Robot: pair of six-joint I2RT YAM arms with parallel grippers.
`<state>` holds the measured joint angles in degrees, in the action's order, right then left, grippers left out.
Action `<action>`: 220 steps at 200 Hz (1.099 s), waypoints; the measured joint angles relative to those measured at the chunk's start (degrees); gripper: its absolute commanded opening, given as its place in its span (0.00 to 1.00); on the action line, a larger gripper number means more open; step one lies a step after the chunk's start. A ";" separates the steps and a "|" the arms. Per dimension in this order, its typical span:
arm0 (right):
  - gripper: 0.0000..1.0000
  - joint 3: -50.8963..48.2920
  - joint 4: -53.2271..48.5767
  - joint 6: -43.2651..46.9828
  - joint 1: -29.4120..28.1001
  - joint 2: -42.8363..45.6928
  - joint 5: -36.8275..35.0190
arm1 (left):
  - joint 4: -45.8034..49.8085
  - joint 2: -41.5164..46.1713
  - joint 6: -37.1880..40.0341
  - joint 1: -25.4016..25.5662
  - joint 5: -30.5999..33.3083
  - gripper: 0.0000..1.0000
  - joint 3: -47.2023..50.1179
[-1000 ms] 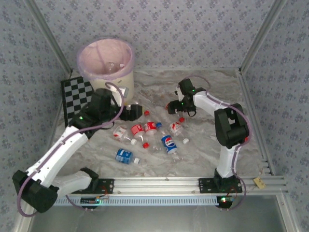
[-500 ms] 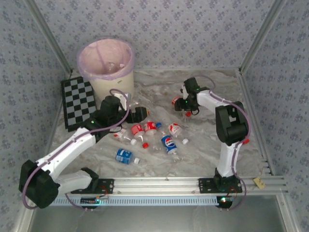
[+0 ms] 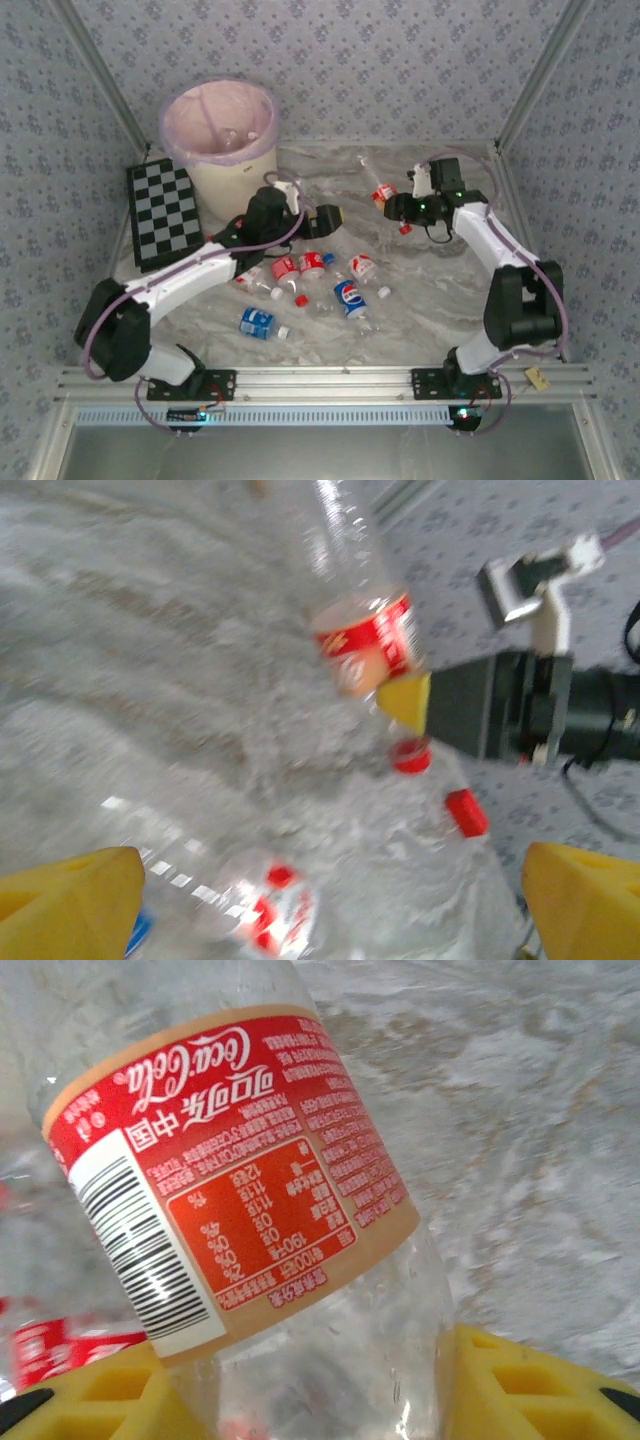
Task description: Put the plastic bottles in the bin
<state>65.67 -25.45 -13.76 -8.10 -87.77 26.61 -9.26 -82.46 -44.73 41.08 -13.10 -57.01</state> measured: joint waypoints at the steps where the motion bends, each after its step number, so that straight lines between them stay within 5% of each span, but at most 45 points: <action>1: 0.46 -0.44 0.31 -0.35 0.00 0.37 0.48 | -0.15 -0.15 0.00 0.04 0.00 0.91 -0.15; 21: 0.44 -5.86 4.15 -3.98 -0.50 4.48 6.16 | -4.11 -3.50 -1.42 1.18 0.02 0.80 -4.04; 71: 0.43 -13.49 9.57 -10.99 -2.75 11.74 10.95 | -10.12 -10.67 -4.90 1.84 1.25 0.89 -6.99; 134: 0.41 -16.41 13.53 -15.10 -6.51 16.81 9.27 | -11.41 -14.58 -7.26 4.13 2.38 0.83 -8.20; 220: 0.43 -17.11 14.23 -15.41 -7.93 16.81 8.11 | -13.33 -15.93 -9.66 4.04 2.27 0.47 -9.11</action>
<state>48.56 -11.22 -29.17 -16.03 -70.96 34.72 -22.59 -98.39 -54.39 45.12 -10.83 -66.13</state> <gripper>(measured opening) 0.489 0.509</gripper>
